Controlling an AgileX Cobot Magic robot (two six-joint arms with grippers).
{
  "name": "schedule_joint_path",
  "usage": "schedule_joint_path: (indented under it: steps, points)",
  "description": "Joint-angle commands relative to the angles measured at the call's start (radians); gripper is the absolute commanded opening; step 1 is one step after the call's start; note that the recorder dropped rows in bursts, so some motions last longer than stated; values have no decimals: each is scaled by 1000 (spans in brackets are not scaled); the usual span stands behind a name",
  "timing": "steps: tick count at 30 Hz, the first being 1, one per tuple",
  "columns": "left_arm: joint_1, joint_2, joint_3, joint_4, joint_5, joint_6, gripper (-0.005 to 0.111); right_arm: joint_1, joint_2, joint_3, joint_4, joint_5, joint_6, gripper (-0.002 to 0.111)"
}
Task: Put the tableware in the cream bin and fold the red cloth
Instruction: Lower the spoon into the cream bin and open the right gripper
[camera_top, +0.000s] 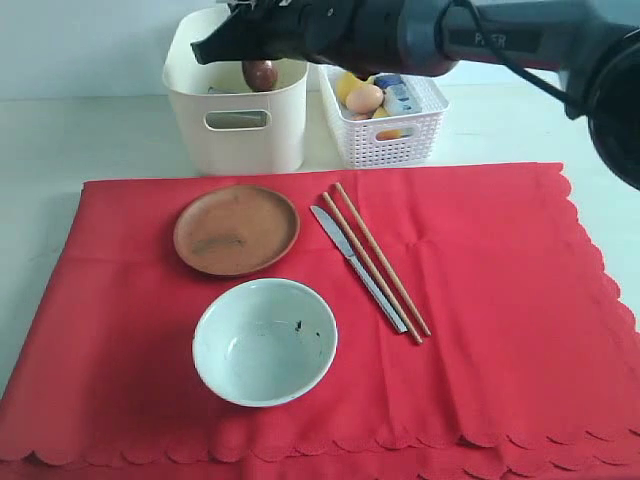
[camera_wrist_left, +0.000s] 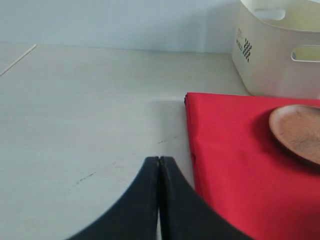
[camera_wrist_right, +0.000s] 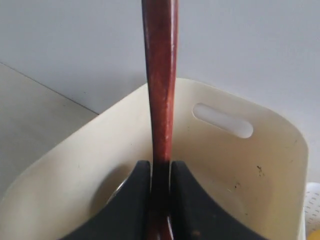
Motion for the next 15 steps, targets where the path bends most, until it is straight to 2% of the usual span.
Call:
schedule_joint_path:
  steps: [1, 5, 12, 15]
  points:
    - [2, -7, -1, -5, -12, 2, 0, 1, 30, -5, 4, -15, 1, 0]
    - [2, -7, -1, -5, -12, 2, 0, 1, 47, -5, 50, -5, -1, 8]
    - [2, -7, -1, -5, -12, 2, 0, 1, 42, -5, 46, -5, -3, 45]
    - [2, -7, -1, -5, -12, 2, 0, 1, 22, -5, 46, 10, -6, 51]
